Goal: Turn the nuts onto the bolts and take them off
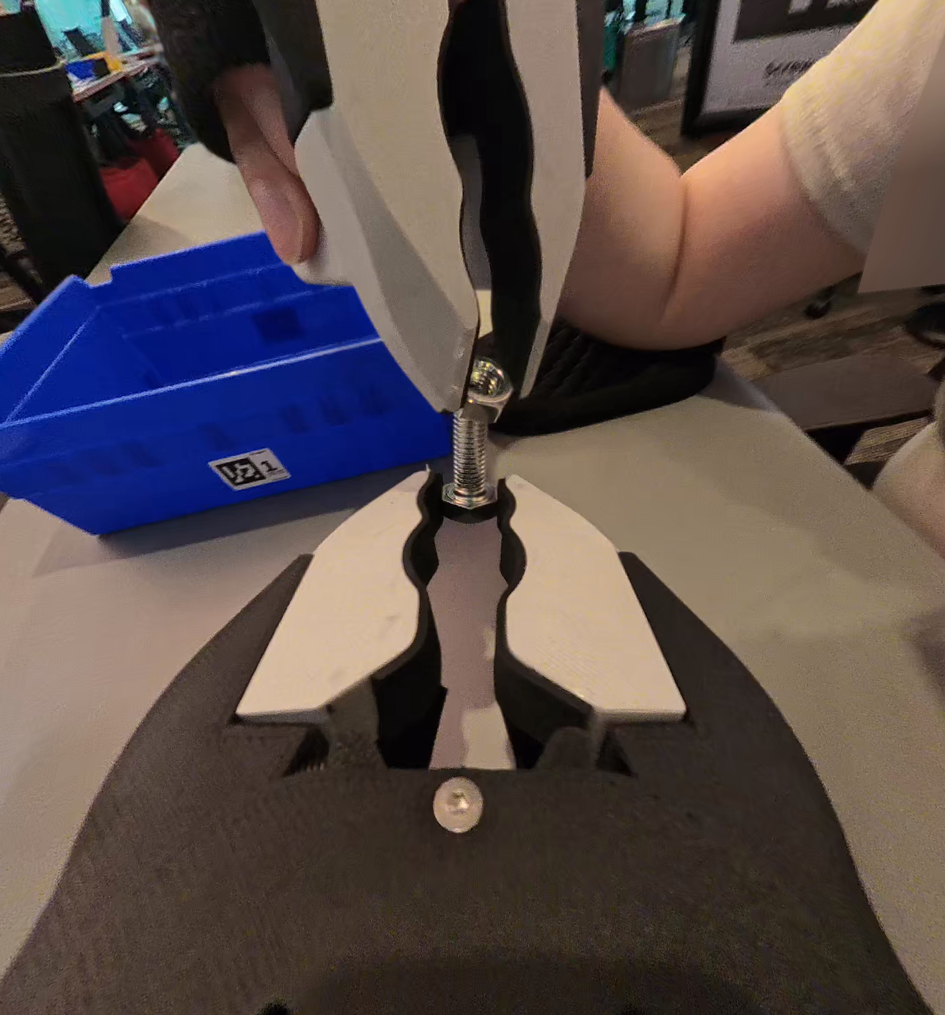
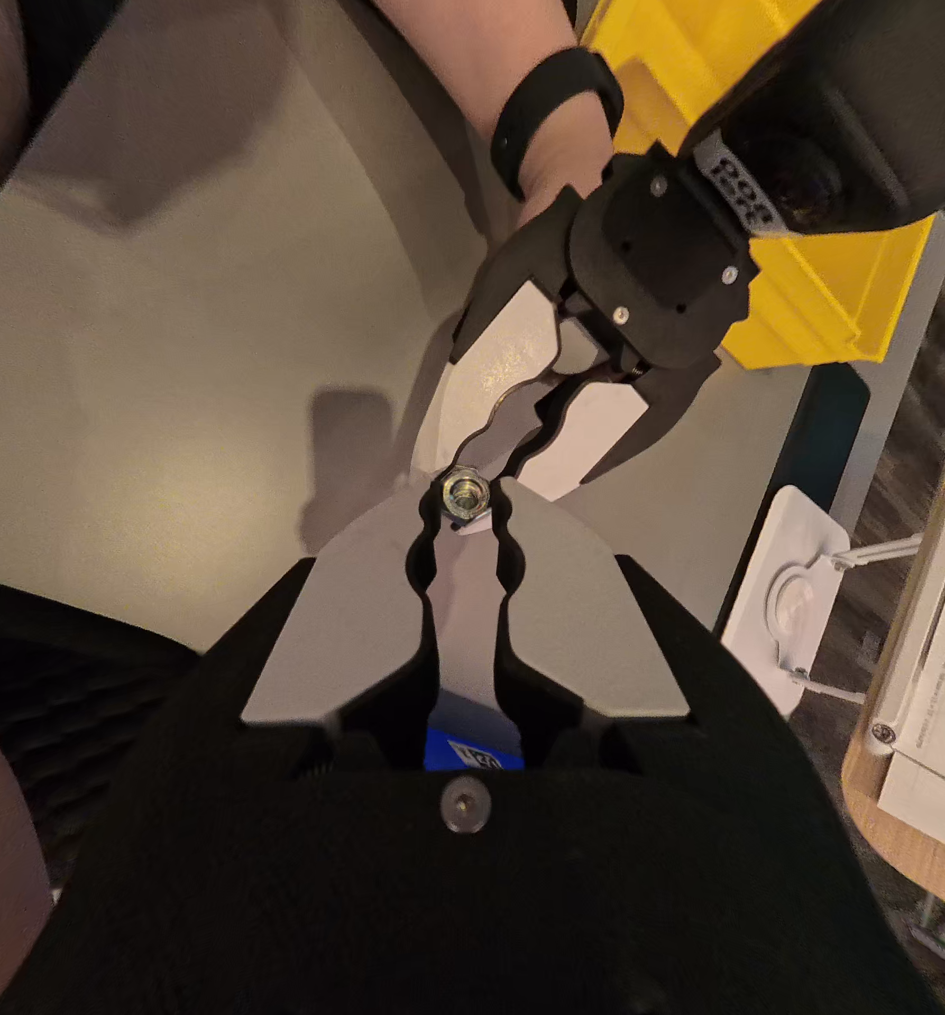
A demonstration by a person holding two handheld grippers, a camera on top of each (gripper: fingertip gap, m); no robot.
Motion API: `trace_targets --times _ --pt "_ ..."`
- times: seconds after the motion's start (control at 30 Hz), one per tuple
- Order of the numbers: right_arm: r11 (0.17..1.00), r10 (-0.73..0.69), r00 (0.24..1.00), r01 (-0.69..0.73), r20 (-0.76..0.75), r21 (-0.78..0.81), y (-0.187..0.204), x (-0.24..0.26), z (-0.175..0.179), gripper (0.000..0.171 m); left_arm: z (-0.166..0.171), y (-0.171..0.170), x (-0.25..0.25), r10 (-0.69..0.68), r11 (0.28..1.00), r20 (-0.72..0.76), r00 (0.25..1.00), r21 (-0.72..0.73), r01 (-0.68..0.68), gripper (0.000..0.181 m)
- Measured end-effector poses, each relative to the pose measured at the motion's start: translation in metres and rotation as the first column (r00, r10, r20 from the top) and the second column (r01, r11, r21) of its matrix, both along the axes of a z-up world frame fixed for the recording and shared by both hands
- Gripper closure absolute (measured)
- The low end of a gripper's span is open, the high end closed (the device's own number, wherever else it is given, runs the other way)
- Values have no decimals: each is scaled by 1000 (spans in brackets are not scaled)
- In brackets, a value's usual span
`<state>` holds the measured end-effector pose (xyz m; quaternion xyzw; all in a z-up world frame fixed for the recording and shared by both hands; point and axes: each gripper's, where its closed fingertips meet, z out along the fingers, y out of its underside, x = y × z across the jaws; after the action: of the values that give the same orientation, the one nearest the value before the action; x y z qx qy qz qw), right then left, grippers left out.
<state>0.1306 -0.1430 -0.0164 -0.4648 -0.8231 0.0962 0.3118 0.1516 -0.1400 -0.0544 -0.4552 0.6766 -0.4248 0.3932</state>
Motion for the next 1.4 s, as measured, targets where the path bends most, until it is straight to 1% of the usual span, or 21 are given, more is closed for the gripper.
trace_targets --times 0.17,0.33,0.43,0.5,0.57,0.63,0.67,0.7,0.8,0.9,1.0,1.23,1.4 --pt "998 40 996 -37 -80 42 -6 -5 17 152 17 -8 -4 -60 994 69 996 -88 66 163" --pt "997 57 978 -47 -199 56 -5 -9 38 153 36 -7 -6 -50 992 162 986 -102 68 163" --pt "998 39 947 -25 -319 49 0 -13 58 153 49 2 -9 1 992 235 972 -124 29 163" --pt "1000 7 920 -2 -391 14 4 -15 70 153 54 13 -10 57 989 278 959 -150 -15 163" --pt "997 -79 883 80 -463 -19 19 -16 84 153 55 27 -10 133 982 297 946 -166 -87 163" --pt "983 -181 845 160 -502 -84 34 -14 91 153 57 40 -11 214 971 318 924 -171 -167 163" --pt "975 -223 831 192 -510 -114 40 -13 93 153 58 50 -12 272 959 326 905 -172 -226 163" --pt "968 -252 825 209 -505 -141 44 -11 92 153 59 55 -13 304 950 337 891 -175 -258 163" --pt "948 -317 809 262 -496 -179 56 -9 88 153 62 65 -17 361 931 356 862 -187 -313 163" --pt "938 -344 796 265 -498 -225 59 -14 87 153 64 76 -22 424 906 383 821 -182 -383 163" --pt "931 -360 787 270 -501 -246 63 -20 85 153 59 80 -22 438 898 360 824 -138 -417 163" --pt "936 -342 848 269 -405 -226 62 -22 62 153 58 69 -15 390 917 350 852 -64 -393 163" --pt "939 -334 866 270 -371 -213 59 -19 58 153 58 66 -15 375 919 347 860 -22 -393 163"
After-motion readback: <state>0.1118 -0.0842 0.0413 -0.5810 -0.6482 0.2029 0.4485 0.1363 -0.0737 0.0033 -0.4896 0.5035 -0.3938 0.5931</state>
